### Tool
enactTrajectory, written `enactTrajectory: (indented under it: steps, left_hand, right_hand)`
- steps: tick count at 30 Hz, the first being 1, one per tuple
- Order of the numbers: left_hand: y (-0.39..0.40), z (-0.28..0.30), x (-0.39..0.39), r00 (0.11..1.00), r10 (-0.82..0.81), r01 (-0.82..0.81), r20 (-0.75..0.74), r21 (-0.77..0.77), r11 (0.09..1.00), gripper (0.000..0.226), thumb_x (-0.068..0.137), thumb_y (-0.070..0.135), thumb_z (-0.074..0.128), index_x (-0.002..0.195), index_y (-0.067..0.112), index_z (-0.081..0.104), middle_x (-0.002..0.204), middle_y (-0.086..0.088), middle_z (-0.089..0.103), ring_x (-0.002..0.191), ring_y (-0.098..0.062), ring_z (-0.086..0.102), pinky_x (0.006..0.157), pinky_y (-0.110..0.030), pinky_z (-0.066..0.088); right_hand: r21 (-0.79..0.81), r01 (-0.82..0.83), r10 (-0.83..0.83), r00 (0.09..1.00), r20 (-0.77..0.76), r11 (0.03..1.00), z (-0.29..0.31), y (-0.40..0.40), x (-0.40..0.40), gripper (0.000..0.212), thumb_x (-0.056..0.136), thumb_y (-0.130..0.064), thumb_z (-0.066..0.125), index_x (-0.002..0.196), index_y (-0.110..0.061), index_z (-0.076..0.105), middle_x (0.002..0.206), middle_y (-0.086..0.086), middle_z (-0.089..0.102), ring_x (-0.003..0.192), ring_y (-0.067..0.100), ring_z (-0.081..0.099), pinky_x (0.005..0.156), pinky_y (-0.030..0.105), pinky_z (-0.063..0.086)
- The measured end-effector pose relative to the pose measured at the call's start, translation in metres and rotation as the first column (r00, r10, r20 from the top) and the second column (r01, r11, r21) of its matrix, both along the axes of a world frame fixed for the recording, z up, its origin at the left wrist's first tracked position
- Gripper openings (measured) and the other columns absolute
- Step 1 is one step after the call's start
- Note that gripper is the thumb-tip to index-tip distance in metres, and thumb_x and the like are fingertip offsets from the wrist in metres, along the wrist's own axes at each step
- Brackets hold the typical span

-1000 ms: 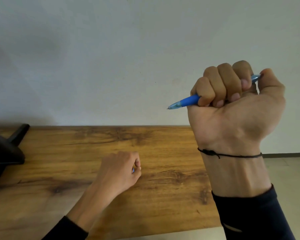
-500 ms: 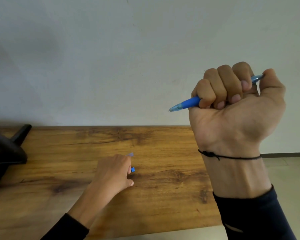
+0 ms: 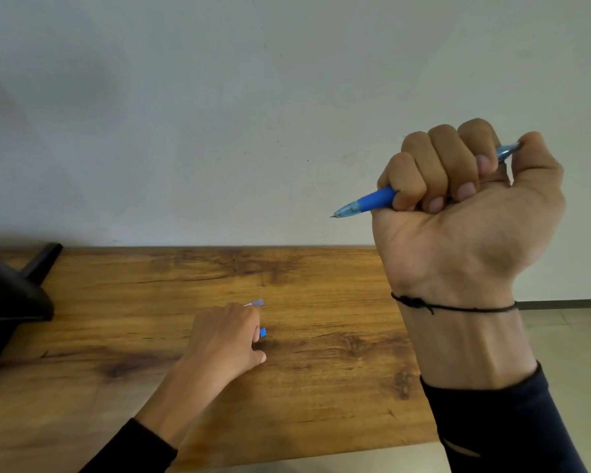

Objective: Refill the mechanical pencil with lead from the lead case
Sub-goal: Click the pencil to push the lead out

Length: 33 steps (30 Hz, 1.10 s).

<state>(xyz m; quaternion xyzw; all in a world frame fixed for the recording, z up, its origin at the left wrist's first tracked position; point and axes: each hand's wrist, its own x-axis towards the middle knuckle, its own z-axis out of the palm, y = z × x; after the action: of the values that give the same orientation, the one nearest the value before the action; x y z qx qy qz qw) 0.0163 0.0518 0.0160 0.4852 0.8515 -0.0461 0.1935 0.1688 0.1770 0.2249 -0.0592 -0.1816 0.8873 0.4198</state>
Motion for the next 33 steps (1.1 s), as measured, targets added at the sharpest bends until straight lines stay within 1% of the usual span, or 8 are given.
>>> enactTrajectory:
  steps: [3, 14, 18, 21, 23, 27, 30, 33]
  left_hand:
    - [0.0, 0.0, 0.001, 1.0, -0.007, 0.007, 0.003, 0.005, 1.0, 0.03, 0.088, 0.056, 0.08, 0.093, 0.036, 0.058, 0.115, 0.014, 0.071, 0.102, -0.014, 0.071, 0.076, -0.03, 0.043]
    - [0.0, 0.003, 0.0, 1.0, 0.004, -0.003, 0.025, -0.019, 1.0, 0.028, 0.089, 0.055, 0.08, 0.097, 0.034, 0.062, 0.11, 0.014, 0.068, 0.099, -0.013, 0.071, 0.076, -0.03, 0.047]
    - [-0.002, 0.004, -0.006, 1.0, 0.019, -0.018, 0.018, -0.037, 0.999, 0.03, 0.087, 0.054, 0.082, 0.095, 0.035, 0.06, 0.108, 0.013, 0.068, 0.099, -0.015, 0.069, 0.075, -0.03, 0.043]
    - [-0.004, 0.005, -0.01, 1.0, 0.011, -0.01, 0.018, -0.05, 0.999, 0.03, 0.087, 0.054, 0.083, 0.101, 0.034, 0.065, 0.111, 0.012, 0.071, 0.098, -0.014, 0.068, 0.073, -0.03, 0.043]
    - [-0.004, 0.006, -0.011, 0.999, 0.012, -0.01, 0.033, -0.063, 0.998, 0.031, 0.086, 0.053, 0.084, 0.103, 0.034, 0.067, 0.11, 0.012, 0.071, 0.097, -0.013, 0.067, 0.071, -0.029, 0.041]
    - [-0.002, 0.006, -0.015, 0.997, 0.036, -0.031, 0.068, -0.069, 0.997, 0.03, 0.085, 0.05, 0.086, 0.096, 0.033, 0.064, 0.103, 0.012, 0.067, 0.092, -0.014, 0.062, 0.073, -0.03, 0.041]
    - [0.001, 0.003, -0.016, 0.997, 0.04, -0.037, 0.059, -0.062, 0.997, 0.031, 0.087, 0.052, 0.084, 0.097, 0.033, 0.062, 0.106, 0.011, 0.065, 0.096, -0.016, 0.062, 0.076, -0.032, 0.042]
    - [0.002, 0.0, -0.016, 0.998, 0.047, -0.045, 0.031, -0.055, 0.997, 0.032, 0.087, 0.054, 0.083, 0.098, 0.035, 0.059, 0.107, 0.01, 0.061, 0.109, -0.02, 0.068, 0.079, -0.033, 0.041]
  right_hand:
    - [0.024, 0.197, -0.194, 0.976, -0.095, 0.98, -0.002, -0.007, -0.01, 0.05, 0.108, -0.041, 0.023, 0.063, -0.018, 0.026, 0.043, -0.006, 0.024, 0.046, 0.011, 0.008, 0.037, 0.02, 0.015]
    - [0.036, 0.193, -0.189, 0.978, -0.09, 0.981, -0.004, -0.006, -0.013, 0.053, 0.108, -0.043, 0.025, 0.062, -0.018, 0.028, 0.044, -0.006, 0.023, 0.045, 0.011, 0.009, 0.038, 0.02, 0.016]
    - [0.102, 0.135, -0.146, 0.982, 0.119, 0.986, -0.009, 0.002, -0.015, 0.054, 0.111, -0.045, 0.026, 0.067, -0.016, 0.04, 0.048, -0.006, 0.025, 0.043, 0.009, 0.017, 0.04, 0.024, 0.019]
    - [0.138, 0.092, -0.135, 0.928, 0.346, 0.986, -0.026, 0.011, -0.022, 0.043, 0.113, -0.043, 0.032, 0.085, -0.016, 0.049, 0.056, -0.005, 0.03, 0.046, 0.008, 0.022, 0.041, 0.023, 0.022]
    - [0.195, 0.025, -0.126, 0.844, 0.521, 0.98, -0.043, 0.017, -0.027, 0.028, 0.114, -0.032, 0.037, 0.097, -0.014, 0.051, 0.065, 0.0, 0.042, 0.05, 0.009, 0.033, 0.043, 0.022, 0.03]
    - [0.398, -0.201, -0.255, 0.502, 0.826, 0.895, -0.089, 0.022, -0.032, 0.027, 0.113, -0.017, 0.047, 0.103, -0.004, 0.069, 0.1, 0.008, 0.056, 0.079, 0.017, 0.055, 0.058, 0.024, 0.056]
    - [0.473, -0.323, -0.399, 0.27, 0.876, 0.82, -0.126, 0.031, -0.031, 0.023, 0.108, -0.019, 0.061, 0.103, -0.004, 0.076, 0.094, 0.003, 0.064, 0.085, 0.02, 0.062, 0.071, 0.035, 0.066]
    - [0.529, -0.499, -0.58, 0.063, 0.812, 0.686, -0.158, 0.044, -0.026, 0.016, 0.099, -0.021, 0.074, 0.101, -0.004, 0.077, 0.082, -0.003, 0.068, 0.084, 0.02, 0.067, 0.078, 0.036, 0.059]
